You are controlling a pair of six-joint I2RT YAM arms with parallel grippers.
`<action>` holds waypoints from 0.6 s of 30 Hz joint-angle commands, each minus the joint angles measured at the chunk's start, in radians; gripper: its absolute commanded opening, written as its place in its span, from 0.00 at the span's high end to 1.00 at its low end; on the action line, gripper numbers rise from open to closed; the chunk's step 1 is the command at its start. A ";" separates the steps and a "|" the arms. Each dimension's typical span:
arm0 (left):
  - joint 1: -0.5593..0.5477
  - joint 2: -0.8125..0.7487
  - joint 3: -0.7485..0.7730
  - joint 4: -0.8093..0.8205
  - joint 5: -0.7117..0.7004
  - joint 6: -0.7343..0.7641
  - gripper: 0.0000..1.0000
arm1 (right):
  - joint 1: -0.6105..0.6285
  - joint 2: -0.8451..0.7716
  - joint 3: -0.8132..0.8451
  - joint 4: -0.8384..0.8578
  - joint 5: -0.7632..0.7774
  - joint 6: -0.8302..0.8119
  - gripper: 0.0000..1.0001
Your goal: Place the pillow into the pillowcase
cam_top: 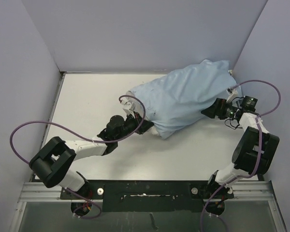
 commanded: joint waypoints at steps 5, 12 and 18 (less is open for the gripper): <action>0.010 -0.099 0.057 0.087 0.207 -0.074 1.00 | 0.068 0.197 0.035 0.708 0.034 0.724 0.06; 0.021 -0.094 0.134 0.039 0.271 -0.119 1.00 | 0.110 0.220 0.087 1.028 -0.117 1.073 0.79; 0.027 -0.126 0.356 -0.200 0.288 -0.165 1.00 | 0.094 0.029 0.267 1.180 -0.182 1.257 1.00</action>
